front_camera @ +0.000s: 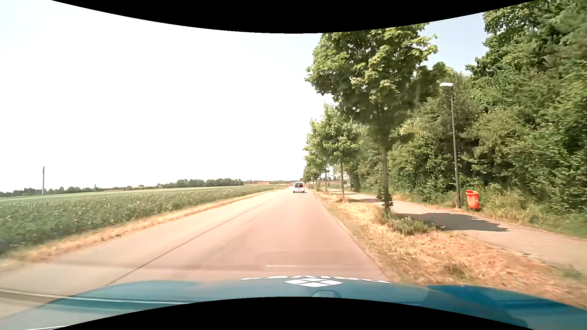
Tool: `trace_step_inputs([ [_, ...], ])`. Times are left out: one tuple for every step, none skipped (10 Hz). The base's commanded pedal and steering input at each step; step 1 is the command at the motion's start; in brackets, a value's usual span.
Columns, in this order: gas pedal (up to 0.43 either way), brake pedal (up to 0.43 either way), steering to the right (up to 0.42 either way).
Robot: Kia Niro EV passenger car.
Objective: Follow the waypoints while adhering to traffic rules and regulations
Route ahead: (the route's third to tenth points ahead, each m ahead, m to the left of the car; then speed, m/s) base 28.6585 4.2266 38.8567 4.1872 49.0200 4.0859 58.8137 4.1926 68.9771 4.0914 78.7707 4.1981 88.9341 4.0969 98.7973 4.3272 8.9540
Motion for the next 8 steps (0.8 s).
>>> trace_step_inputs([
  [0.157, 0.000, -0.005],
  [0.169, 0.000, -0.005],
  [0.169, 0.000, -0.005],
  [0.169, 0.000, -0.005],
  [0.169, 0.000, -0.005],
  [0.177, 0.000, -0.005],
  [0.189, 0.000, -0.006],
  [0.197, 0.000, -0.005],
])
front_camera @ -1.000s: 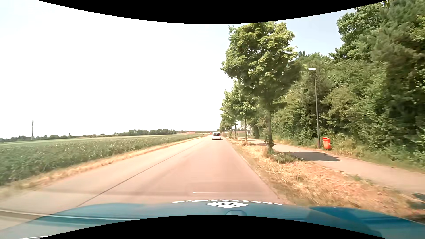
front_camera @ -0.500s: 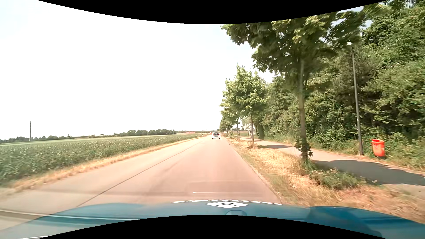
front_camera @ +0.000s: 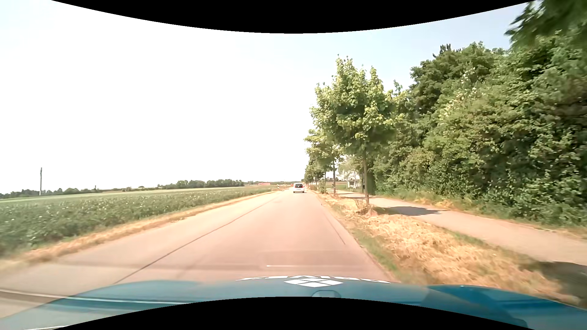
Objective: Follow the waypoints while adhering to traffic rules and regulations
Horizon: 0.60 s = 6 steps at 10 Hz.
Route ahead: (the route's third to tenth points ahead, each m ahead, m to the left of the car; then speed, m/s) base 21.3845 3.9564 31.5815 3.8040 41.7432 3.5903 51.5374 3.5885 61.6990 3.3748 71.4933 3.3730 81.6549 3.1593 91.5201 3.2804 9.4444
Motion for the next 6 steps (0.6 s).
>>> trace_step_inputs([
  [0.197, 0.000, -0.006],
  [0.197, 0.000, -0.006],
  [0.197, 0.000, -0.006],
  [0.197, 0.000, -0.006],
  [0.197, 0.000, -0.006],
  [0.197, 0.000, -0.006],
])
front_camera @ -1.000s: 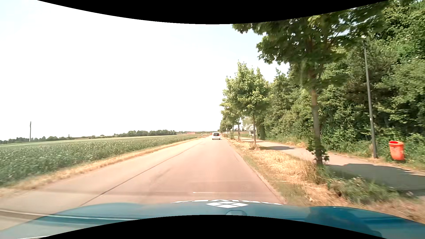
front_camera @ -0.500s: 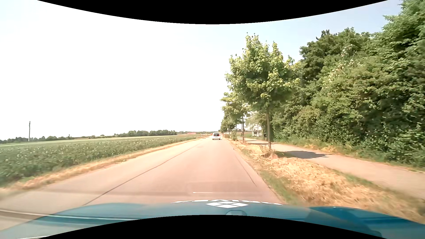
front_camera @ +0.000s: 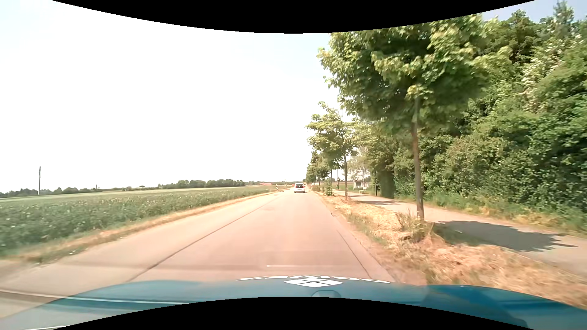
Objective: Follow the waypoints while adhering to traffic rules and regulations
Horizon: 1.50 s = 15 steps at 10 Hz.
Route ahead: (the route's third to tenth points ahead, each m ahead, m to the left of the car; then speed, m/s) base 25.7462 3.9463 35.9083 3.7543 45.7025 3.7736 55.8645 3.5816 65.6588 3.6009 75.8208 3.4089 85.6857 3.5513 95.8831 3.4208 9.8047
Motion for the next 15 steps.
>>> trace_step_inputs([
  [0.197, 0.000, -0.006],
  [0.197, 0.000, -0.006],
  [0.197, 0.000, -0.007],
  [0.197, 0.000, -0.007],
  [0.197, 0.000, -0.007],
  [0.197, 0.000, -0.007],
  [0.197, 0.000, -0.006],
  [0.197, 0.000, -0.006],
  [0.197, 0.000, -0.004],
  [0.197, 0.000, -0.004],
  [0.209, 0.000, -0.004],
  [0.209, 0.000, -0.004],
  [0.209, 0.000, -0.004],
  [0.209, 0.000, -0.004],
  [0.209, 0.000, -0.004],
])
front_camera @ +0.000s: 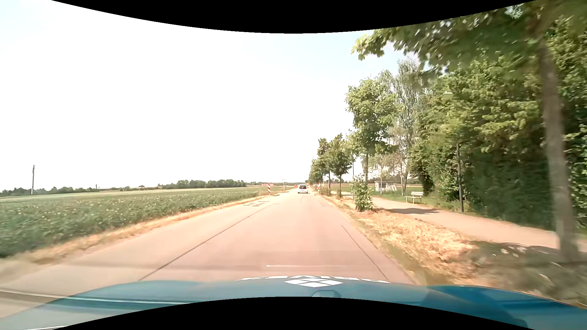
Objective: Follow the waypoints while adhering to traffic rules and regulations
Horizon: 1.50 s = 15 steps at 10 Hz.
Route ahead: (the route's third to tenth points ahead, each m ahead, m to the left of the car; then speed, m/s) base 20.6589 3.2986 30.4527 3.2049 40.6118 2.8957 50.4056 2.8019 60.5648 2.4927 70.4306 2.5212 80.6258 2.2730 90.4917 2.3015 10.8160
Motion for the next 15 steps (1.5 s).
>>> trace_step_inputs([
  [0.209, 0.000, -0.004],
  [0.209, 0.000, -0.004],
  [0.209, 0.000, -0.004],
  [0.209, 0.000, -0.003],
  [0.209, 0.000, -0.004],
  [0.209, 0.000, -0.004],
  [0.209, 0.000, -0.004],
  [0.209, 0.000, -0.004],
  [0.209, 0.000, -0.004],
  [0.209, 0.000, -0.004],
  [0.197, 0.000, -0.004],
  [0.197, 0.000, -0.004],
  [0.197, 0.000, -0.004],
  [0.197, 0.000, -0.004],
  [0.189, 0.000, -0.004],
])
